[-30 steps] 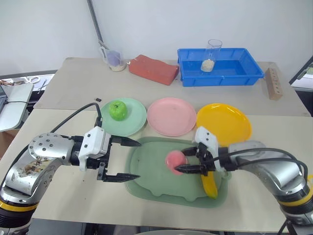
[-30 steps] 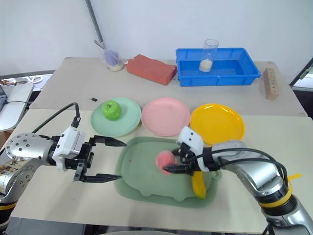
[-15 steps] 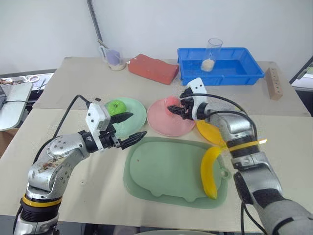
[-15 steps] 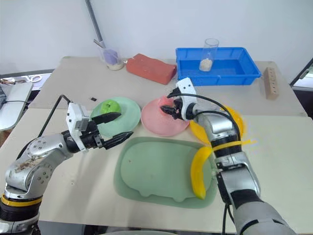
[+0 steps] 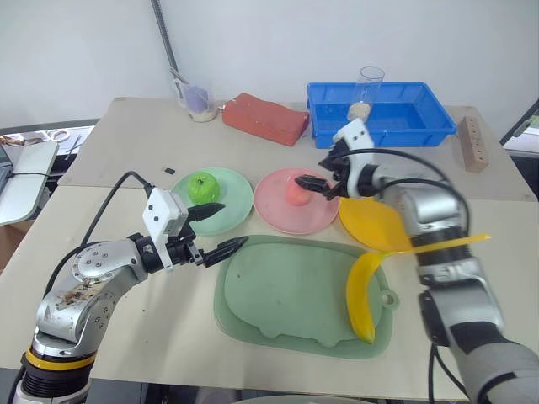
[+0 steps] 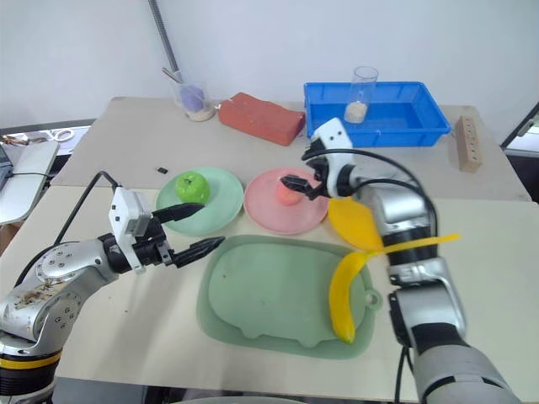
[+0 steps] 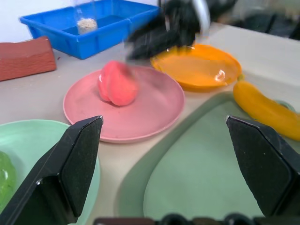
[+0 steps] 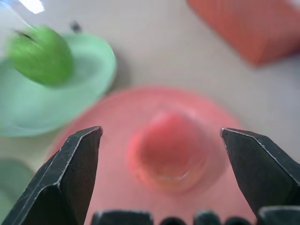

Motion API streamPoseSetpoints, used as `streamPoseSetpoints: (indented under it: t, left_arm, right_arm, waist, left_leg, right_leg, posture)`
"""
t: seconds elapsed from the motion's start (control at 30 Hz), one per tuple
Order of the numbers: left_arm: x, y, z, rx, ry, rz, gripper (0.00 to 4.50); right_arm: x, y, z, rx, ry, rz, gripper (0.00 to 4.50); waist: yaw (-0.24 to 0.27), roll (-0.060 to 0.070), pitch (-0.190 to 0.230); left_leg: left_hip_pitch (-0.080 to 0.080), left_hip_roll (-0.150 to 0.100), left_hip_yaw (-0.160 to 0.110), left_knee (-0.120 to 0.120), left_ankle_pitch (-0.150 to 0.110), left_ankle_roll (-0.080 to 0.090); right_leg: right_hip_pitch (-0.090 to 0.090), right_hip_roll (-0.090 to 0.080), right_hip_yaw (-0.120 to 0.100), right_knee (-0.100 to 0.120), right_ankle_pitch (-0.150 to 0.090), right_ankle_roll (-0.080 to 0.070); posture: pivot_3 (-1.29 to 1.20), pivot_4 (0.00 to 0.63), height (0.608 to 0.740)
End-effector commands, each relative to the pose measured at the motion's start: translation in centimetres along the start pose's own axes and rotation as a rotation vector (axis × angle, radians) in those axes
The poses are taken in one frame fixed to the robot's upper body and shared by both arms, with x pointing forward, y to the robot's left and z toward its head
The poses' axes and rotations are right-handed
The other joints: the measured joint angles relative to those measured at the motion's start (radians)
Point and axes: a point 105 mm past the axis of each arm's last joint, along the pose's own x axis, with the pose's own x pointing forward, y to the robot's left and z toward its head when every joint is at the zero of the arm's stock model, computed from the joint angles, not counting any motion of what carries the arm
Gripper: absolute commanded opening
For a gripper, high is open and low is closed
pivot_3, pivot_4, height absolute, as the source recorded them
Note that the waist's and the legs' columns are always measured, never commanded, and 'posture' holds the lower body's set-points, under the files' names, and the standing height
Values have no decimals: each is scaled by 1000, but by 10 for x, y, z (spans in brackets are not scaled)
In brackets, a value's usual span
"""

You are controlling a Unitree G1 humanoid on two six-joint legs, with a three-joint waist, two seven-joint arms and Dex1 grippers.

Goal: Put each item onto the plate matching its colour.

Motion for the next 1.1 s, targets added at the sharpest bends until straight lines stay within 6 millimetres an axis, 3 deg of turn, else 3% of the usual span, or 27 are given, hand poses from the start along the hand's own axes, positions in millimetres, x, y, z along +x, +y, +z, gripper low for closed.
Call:
streamPoseSetpoints:
  t: [0.03, 0.2, 0.37, 0.67, 1.03, 1.1]
  left_arm:
    - [3, -29, 15, 66, -10, -214, 4500]
    - [1, -53, 14, 141, 26, -421, 4500]
    - [-6, -69, 9, 188, 27, -537, 4500]
    - [-10, -89, 5, 197, 8, -577, 4500]
    - [-13, -88, -2, 190, 22, -519, 4500]
    - [-14, -87, -3, 192, 24, -513, 4500]
  right_arm:
    - [-34, 37, 1, -232, 37, 272, 4465]
    - [-73, 58, -33, -412, 212, 549, 4465]
    - [-91, 69, -57, -571, 309, 753, 4465]
    - [-78, 78, -82, -815, 326, 949, 4465]
    - [-69, 72, -112, -1035, 379, 1107, 4465]
    - [-70, 72, -114, -1043, 381, 1124, 3917]
  waist:
    - [-1, 0, 0]
    - [-21, 0, 1]
    - [-34, 0, 3]
    - [-33, -1, 4]
    - [-30, -4, 2]
    - [-29, -2, 2]
  left_leg:
    - [0, 0, 1, 0, 0, 0]
    - [1, 0, 2, 0, 0, 0]
    - [2, 0, 2, 1, -1, 2]
    - [4, 0, 4, 2, -1, 2]
    - [9, 0, 5, 2, -2, 4]
    - [7, 0, 6, 2, -2, 4]
  right_leg:
    - [0, -1, 0, -1, 0, 0]
    - [2, -1, 2, -1, -2, 2]
    - [3, -1, 2, -1, -2, 0]
    - [4, -3, 5, -1, -2, -1]
    - [9, -4, 5, -1, -5, -9]
    - [8, -4, 6, -1, -2, -3]
  posture:
    - [0, 150, 740]
    - [0, 150, 740]
    - [0, 150, 740]
    - [0, 150, 740]
    - [0, 150, 740]
    - [0, 150, 740]
